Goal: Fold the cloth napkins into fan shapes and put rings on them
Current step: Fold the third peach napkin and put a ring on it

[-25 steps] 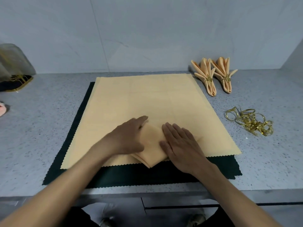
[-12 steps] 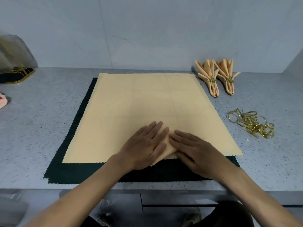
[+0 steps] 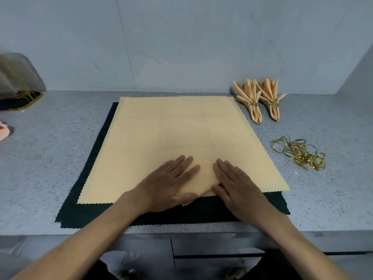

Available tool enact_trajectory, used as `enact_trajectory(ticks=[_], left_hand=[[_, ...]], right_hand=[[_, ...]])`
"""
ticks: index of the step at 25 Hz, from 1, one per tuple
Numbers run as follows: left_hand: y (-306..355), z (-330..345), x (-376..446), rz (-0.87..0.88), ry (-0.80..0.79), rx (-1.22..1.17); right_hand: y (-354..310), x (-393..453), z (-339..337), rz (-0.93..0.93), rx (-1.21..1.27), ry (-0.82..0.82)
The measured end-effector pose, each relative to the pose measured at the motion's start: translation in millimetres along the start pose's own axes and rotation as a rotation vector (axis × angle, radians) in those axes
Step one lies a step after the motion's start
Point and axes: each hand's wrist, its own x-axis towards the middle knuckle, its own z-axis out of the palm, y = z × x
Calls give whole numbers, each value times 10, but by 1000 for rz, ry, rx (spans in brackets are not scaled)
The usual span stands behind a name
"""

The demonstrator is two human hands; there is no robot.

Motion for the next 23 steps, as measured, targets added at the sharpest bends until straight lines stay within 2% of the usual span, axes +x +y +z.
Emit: enact_trajectory(ticks=[3, 5, 10, 14, 19, 21, 23], left_hand=[[-20, 28, -20, 27, 5, 27], [13, -10, -23, 26, 19, 68], [427, -229, -32, -71, 59, 94], [607, -265, -4, -198, 176, 44], [360, -365, 36, -306, 205, -260], [153, -380, 135, -413, 198, -517], [6, -403, 199, -523, 195, -879]], right_hand=[[35, 17, -99, -198, -55, 150], [22, 88, -113, -320, -21, 135], [15, 145, -58, -250, 86, 174], [23, 164, -41, -231, 93, 208], [197, 222, -139, -128, 316, 188], [262, 281, -214, -56, 456, 148], [272, 342, -243, 11, 559, 148]])
